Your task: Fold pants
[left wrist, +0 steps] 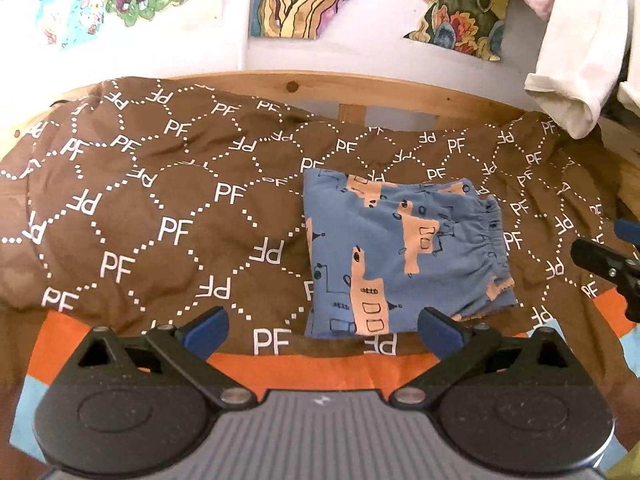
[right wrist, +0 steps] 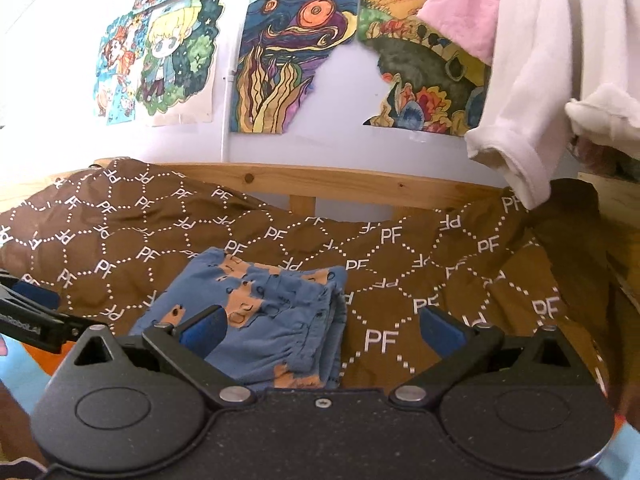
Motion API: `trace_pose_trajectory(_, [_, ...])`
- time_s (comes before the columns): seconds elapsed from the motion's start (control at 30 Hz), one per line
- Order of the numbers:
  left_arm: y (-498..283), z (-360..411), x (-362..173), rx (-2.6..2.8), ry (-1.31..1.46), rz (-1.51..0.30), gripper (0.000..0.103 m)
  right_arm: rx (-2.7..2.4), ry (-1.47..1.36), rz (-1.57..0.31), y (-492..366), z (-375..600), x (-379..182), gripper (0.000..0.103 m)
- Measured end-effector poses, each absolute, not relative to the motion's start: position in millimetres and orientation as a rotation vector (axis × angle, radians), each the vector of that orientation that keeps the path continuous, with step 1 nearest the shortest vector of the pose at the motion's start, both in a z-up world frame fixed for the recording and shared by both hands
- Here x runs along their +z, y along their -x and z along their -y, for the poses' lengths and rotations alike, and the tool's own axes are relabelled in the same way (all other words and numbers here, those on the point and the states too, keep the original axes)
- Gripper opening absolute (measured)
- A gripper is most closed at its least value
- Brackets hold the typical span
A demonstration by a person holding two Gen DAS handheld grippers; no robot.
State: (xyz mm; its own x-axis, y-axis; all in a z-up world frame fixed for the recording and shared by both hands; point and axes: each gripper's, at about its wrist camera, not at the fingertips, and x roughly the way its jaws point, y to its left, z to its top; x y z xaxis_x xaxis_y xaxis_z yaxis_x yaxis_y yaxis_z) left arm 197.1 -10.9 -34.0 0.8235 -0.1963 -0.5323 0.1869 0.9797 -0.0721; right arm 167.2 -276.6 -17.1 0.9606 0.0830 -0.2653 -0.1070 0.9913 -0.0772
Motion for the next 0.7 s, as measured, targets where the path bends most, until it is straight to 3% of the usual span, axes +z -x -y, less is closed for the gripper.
trace_pose_trajectory(0.7, [-120.4, 4.7, -51.0, -0.139, -0.05, -0.482, 0.103, 0.02, -0.006, -0.291, -86.3, 263.3, -33.9, 0.102])
